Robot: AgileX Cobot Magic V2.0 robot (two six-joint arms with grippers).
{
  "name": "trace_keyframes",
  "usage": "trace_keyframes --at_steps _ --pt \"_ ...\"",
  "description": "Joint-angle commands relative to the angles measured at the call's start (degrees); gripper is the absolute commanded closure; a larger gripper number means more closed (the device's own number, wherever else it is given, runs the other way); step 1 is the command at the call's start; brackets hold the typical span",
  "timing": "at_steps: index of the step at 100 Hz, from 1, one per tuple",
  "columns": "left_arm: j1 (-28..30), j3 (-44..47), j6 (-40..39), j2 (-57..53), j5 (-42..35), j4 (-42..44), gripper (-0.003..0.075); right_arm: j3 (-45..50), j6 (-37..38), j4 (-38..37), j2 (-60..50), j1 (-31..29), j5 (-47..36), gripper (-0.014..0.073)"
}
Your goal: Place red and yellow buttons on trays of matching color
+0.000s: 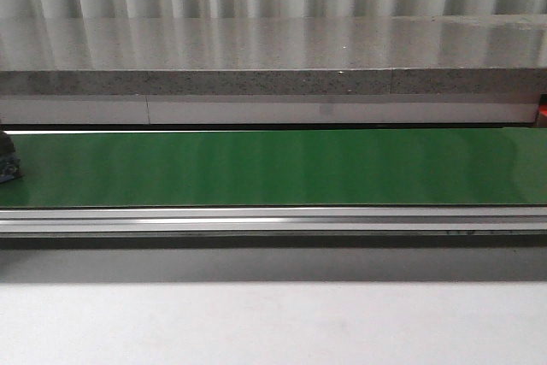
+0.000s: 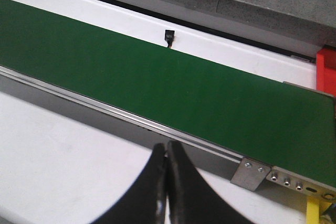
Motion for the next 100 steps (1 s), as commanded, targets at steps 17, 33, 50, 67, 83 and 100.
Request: trace_keyframes --at_steps 17,33,50,67,83,100 --pt "0.6 -12.1 -4.5 4.3 8.1 0.9 0.0136 -1.4 -0.6 1.3 0.6 0.2 -3.4 0.0661" --pt "0.6 -14.0 -8.6 6.6 8.5 0.9 0.0136 -1.4 -0.6 1.4 0.6 0.2 -3.3 0.0661" --pt "0.6 -14.3 -10.0 8.9 8.5 0.9 0.0136 -1.4 -0.6 1.7 0.6 0.2 -3.4 0.0661" --pt "0.6 -14.3 -10.0 11.1 8.5 0.9 0.0138 -1.4 -0.6 1.7 0.6 0.2 -3.4 0.0661" --pt "0.6 -14.3 -9.9 12.5 8.5 -0.1 0.0194 -1.4 -0.6 1.7 0.6 0.2 -3.4 0.0661" --pt "0.6 -14.8 -9.1 12.5 8.3 -0.1 0.0389 -1.4 -0.6 1.7 0.6 0.2 -3.4 0.0661"
